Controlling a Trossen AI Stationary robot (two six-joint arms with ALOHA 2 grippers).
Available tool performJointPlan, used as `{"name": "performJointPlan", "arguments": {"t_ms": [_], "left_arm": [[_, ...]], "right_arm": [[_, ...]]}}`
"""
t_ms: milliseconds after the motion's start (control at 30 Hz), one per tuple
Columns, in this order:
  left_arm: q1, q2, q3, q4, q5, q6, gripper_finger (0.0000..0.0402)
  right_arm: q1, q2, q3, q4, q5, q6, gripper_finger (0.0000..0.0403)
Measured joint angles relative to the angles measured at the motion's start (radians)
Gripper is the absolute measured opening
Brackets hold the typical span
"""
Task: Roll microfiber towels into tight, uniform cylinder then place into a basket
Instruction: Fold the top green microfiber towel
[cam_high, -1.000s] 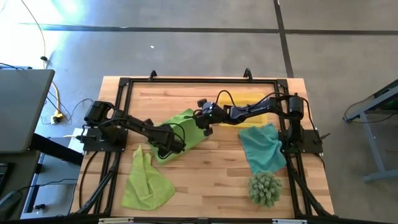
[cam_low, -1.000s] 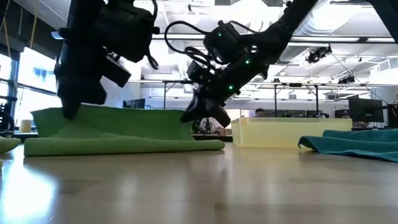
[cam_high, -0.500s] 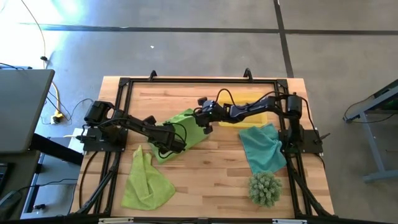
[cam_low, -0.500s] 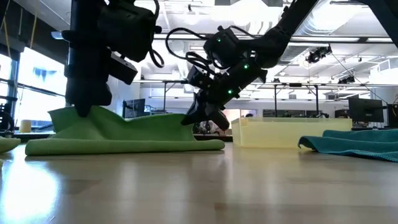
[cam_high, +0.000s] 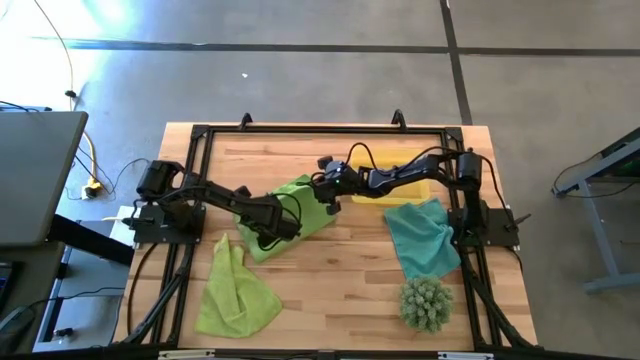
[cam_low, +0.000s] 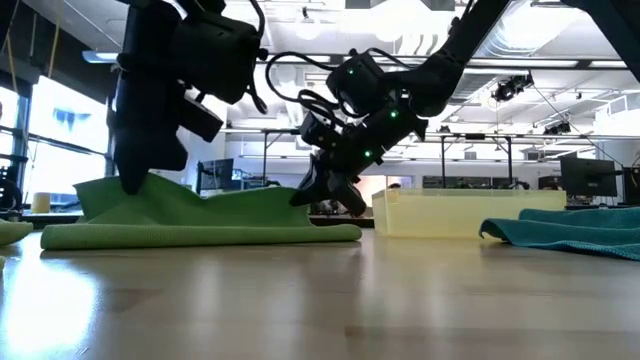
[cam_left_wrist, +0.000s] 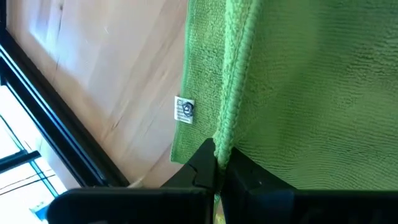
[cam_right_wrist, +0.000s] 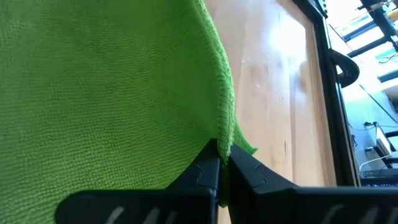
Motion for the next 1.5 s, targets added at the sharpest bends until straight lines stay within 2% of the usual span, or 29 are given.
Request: {"name": "performJointPlan", "arguments": {"t_ms": [267, 433, 700, 900, 1067, 1133, 1300, 1500], "left_arm": [[0.020, 0.000, 0.000, 0.000, 0.001, 0.019, 0.0000], [0.026, 0.000, 0.000, 0.000, 0.001, 0.028, 0.0000], [0.026, 0.000, 0.000, 0.000, -0.003, 0.037, 0.0000], [0.026, 0.000, 0.000, 0.000, -0.001, 0.038, 0.0000], [0.026, 0.000, 0.000, -0.001, 0.002, 0.038, 0.0000], [0.028, 0.000, 0.000, -0.001, 0.005, 0.038, 0.0000], [0.042, 0.000, 0.000, -0.002, 0.049, 0.061, 0.0000], [0.045, 0.000, 0.000, -0.003, 0.061, 0.090, 0.0000]], "right_arm": [[0.000, 0.000, 0.000, -0.002, 0.000, 0.001, 0.0010], [0.000, 0.000, -0.001, 0.007, 0.006, 0.000, 0.0048], [0.007, 0.001, -0.001, 0.069, 0.192, 0.054, 0.0123], [0.053, 0.001, -0.001, 0.010, 0.197, 0.124, 0.0128], [0.098, -0.006, -0.001, 0.013, 0.307, 0.101, 0.0128], [0.114, -0.008, -0.001, 0.006, 0.287, 0.116, 0.0128], [0.116, 0.000, -0.001, 0.035, 0.053, 0.159, 0.0128], [0.067, 0.004, -0.002, 0.106, 0.019, 0.193, 0.0128]]}}
